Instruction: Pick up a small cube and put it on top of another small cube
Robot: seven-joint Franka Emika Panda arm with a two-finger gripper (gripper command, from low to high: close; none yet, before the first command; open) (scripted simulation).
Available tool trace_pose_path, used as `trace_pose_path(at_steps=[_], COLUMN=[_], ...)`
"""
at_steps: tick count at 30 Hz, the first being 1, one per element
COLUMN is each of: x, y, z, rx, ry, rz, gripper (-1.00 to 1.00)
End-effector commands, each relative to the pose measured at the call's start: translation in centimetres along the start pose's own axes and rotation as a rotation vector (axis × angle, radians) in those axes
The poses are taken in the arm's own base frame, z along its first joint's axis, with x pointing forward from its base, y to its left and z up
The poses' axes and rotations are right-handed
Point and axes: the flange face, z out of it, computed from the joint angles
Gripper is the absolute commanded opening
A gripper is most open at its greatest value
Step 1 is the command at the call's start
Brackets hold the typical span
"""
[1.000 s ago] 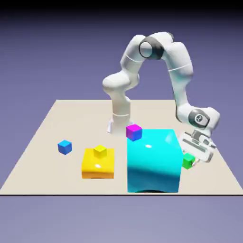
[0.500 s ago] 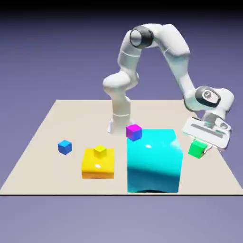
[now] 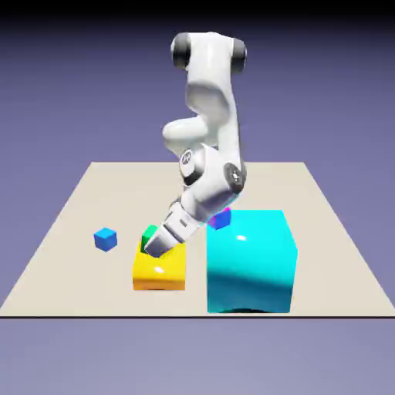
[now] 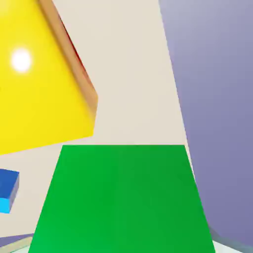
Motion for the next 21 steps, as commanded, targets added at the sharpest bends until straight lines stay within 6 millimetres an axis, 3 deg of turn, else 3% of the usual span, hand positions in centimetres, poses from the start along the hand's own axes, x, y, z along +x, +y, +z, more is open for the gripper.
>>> trace_pose_path(at_steps=[1, 6, 11, 12, 13, 17, 18, 19, 21], x=[-0.9, -7.0, -15.3, -16.5, -16.5, -16.1, -16.1, -16.1, -16.1], y=[1.5, 7.4, 10.5, 11.1, 11.1, 7.0, 6.7, 6.7, 7.8], z=[2.3, 13.2, 22.9, 23.8, 23.8, 28.7, 28.9, 28.9, 27.7], rx=[0.059, 0.346, 0.607, 0.633, 0.634, 0.634, 0.634, 0.634, 0.634], ry=[-0.039, -0.251, -0.486, -0.508, -0.508, -0.507, -0.508, -0.508, -0.507], rz=[0.084, 0.52, 0.97, 1.014, 1.014, 1.014, 1.014, 1.014, 1.013], gripper=[-1.0, -1.0, -1.0, -1.0, -1.0, -1.0, -1.0, 1.0, 1.0])
